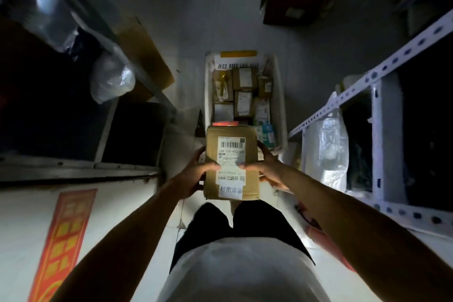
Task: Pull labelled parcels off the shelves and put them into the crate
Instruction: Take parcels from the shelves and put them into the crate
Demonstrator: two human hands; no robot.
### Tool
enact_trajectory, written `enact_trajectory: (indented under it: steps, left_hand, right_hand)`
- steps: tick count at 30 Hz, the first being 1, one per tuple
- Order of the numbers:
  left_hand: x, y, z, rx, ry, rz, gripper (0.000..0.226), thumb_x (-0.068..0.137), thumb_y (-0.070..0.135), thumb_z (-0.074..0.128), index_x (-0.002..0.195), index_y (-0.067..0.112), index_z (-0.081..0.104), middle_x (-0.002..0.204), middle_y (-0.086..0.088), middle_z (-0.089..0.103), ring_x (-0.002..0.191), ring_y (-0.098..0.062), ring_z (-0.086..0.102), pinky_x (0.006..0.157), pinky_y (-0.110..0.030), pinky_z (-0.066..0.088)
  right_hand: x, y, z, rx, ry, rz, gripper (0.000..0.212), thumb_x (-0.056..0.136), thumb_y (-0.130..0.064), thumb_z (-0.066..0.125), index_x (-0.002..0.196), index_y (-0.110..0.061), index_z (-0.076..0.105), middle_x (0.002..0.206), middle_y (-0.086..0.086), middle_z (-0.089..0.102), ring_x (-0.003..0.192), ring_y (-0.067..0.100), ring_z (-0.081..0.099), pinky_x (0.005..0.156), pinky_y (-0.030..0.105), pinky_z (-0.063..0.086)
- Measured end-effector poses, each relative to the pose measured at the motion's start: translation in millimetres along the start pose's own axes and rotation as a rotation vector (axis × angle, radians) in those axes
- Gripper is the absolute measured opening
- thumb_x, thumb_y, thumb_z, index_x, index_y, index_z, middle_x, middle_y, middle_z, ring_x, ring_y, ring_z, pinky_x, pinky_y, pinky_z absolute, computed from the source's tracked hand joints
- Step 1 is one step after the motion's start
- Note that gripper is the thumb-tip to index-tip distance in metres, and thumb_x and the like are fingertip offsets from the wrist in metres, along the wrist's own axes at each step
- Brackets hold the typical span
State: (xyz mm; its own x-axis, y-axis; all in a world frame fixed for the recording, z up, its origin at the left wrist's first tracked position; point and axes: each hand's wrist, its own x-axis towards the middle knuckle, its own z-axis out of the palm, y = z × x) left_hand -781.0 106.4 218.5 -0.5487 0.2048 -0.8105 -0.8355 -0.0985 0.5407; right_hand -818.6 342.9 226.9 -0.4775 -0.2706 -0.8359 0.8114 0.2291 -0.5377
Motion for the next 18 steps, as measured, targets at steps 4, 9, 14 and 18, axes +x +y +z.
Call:
enact_trajectory:
  steps: [4, 9, 14, 18]
  left_hand:
    - [42, 49, 0, 0.0, 0.026, -0.026, 0.094, 0.07, 0.009, 0.081, 0.143, 0.048, 0.037, 0.117, -0.011, 0.073, 0.102, -0.039, 0.071, 0.089, -0.061, 0.055]
    - [92, 104, -6, 0.042, -0.059, 0.012, 0.085, 0.065, 0.01, 0.079, 0.136, 0.044, 0.045, 0.12, -0.01, 0.072, 0.11, -0.037, 0.068, 0.098, -0.064, 0.048]
    - [175, 141, -29, 0.063, -0.107, 0.04, 0.09, 0.07, 0.009, 0.081, 0.15, 0.025, 0.041, 0.134, -0.018, 0.063, 0.123, -0.04, 0.06, 0.106, -0.063, 0.043]
    - [263, 172, -53, 0.093, -0.14, -0.013, 0.079, 0.08, 0.004, 0.073, 0.149, 0.027, 0.041, 0.135, -0.016, 0.062, 0.125, -0.038, 0.059, 0.104, -0.062, 0.044]
  right_hand:
    - [28, -36, -22, 0.031, 0.035, -0.023, 0.108, 0.078, -0.016, 0.085, 0.157, -0.039, 0.014, 0.138, 0.005, 0.058, 0.107, 0.023, 0.058, 0.065, 0.03, 0.043]
    - [72, -67, -39, 0.158, 0.086, -0.029, 0.096, 0.08, -0.012, 0.082, 0.151, -0.042, 0.025, 0.114, -0.002, 0.064, 0.098, 0.014, 0.061, 0.068, 0.029, 0.046]
    - [150, -97, -51, 0.32, 0.185, -0.024, 0.102, 0.054, -0.019, 0.096, 0.14, -0.028, 0.044, 0.125, 0.011, 0.069, 0.111, 0.028, 0.068, 0.097, 0.049, 0.055]
    - [242, -115, -68, 0.377, 0.241, 0.002, 0.086, 0.046, -0.03, 0.098, 0.121, -0.04, 0.056, 0.117, 0.001, 0.074, 0.108, 0.024, 0.07, 0.096, 0.049, 0.056]
